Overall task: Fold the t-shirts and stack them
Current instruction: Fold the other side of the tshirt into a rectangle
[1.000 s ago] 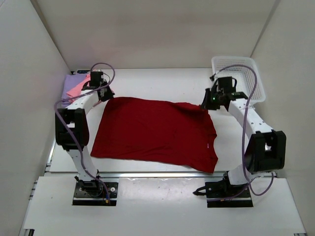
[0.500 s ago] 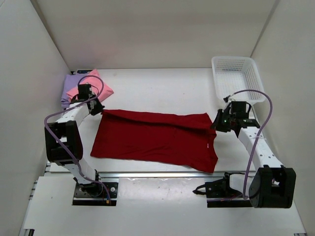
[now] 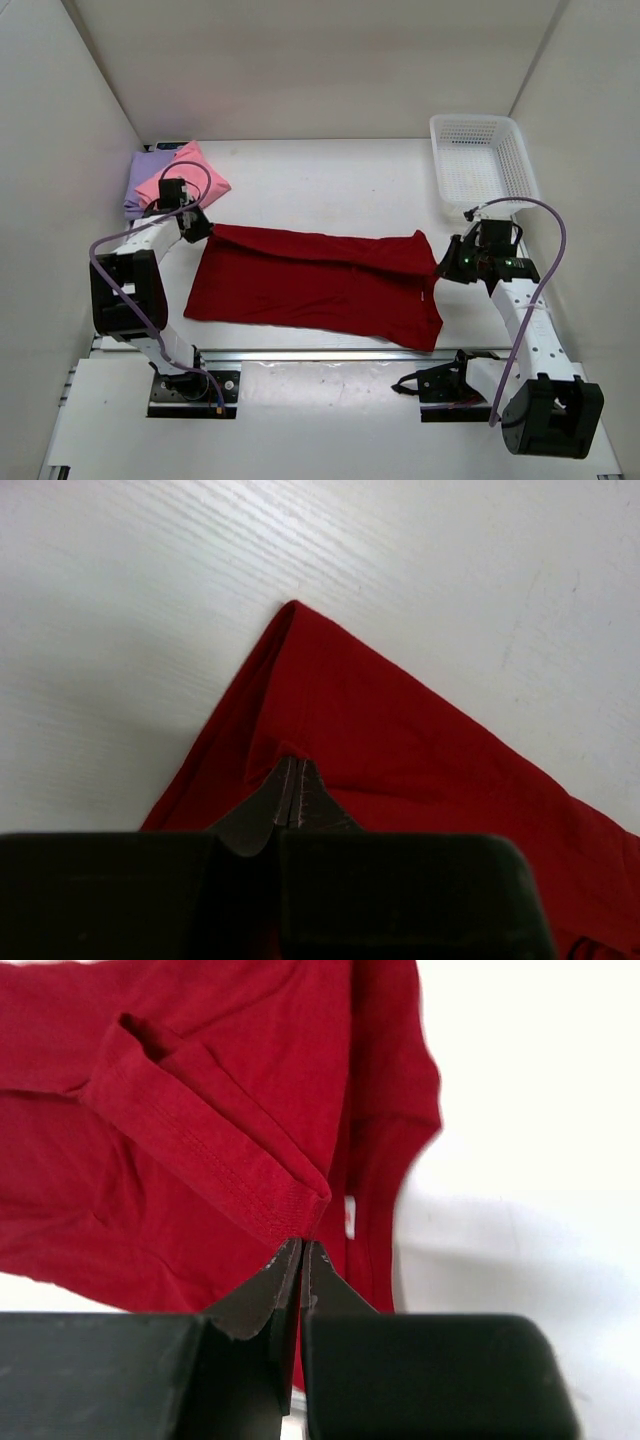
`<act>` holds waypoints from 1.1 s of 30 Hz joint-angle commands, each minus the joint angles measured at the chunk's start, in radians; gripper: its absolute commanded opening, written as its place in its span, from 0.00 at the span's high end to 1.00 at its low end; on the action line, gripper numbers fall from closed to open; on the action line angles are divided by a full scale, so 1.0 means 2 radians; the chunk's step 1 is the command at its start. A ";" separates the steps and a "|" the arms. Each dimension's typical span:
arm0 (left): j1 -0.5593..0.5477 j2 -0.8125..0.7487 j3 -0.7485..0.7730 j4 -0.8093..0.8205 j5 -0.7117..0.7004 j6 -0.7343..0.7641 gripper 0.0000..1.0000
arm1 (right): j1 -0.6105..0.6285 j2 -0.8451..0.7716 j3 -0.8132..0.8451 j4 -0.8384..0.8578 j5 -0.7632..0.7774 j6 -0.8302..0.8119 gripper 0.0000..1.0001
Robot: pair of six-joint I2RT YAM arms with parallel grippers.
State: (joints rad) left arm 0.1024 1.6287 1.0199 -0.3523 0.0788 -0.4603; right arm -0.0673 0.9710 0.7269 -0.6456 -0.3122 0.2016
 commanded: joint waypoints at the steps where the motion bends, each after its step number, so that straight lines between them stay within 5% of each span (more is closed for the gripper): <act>1: 0.010 -0.030 -0.017 -0.002 0.016 -0.001 1.00 | 0.005 -0.018 0.012 -0.061 0.046 -0.003 1.00; 12: 0.003 -0.063 -0.046 -0.006 -0.010 0.001 1.00 | 0.056 -0.025 0.067 -0.155 0.079 -0.002 1.00; 15: -0.013 -0.065 -0.057 -0.013 -0.031 0.005 0.85 | 0.072 -0.020 0.047 -0.160 0.091 0.000 0.93; 19: 0.011 -0.084 -0.067 -0.016 -0.031 -0.018 0.57 | 0.071 -0.025 0.059 -0.158 0.107 0.001 0.68; 22: 0.005 -0.107 -0.063 -0.003 -0.032 -0.028 0.56 | 0.071 -0.035 0.065 -0.111 0.085 -0.002 0.72; 25: -0.045 -0.126 -0.058 0.020 -0.039 -0.025 0.62 | 0.087 0.007 0.061 -0.049 0.023 0.013 0.98; 28: -0.126 -0.131 -0.064 0.062 -0.023 -0.041 0.65 | 0.148 0.058 0.039 0.056 0.025 0.027 1.00; 29: -0.160 -0.126 -0.065 0.067 -0.023 -0.049 0.66 | 0.160 0.075 0.036 0.073 0.026 0.033 0.99; 33: -0.266 -0.091 -0.072 0.104 0.006 -0.056 0.69 | 0.172 0.142 0.034 0.180 -0.019 0.053 0.68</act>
State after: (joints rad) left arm -0.3199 1.4239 0.8871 -0.2127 0.0322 -0.5484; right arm 0.2653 1.1927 0.7979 -0.5198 -0.2787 0.2714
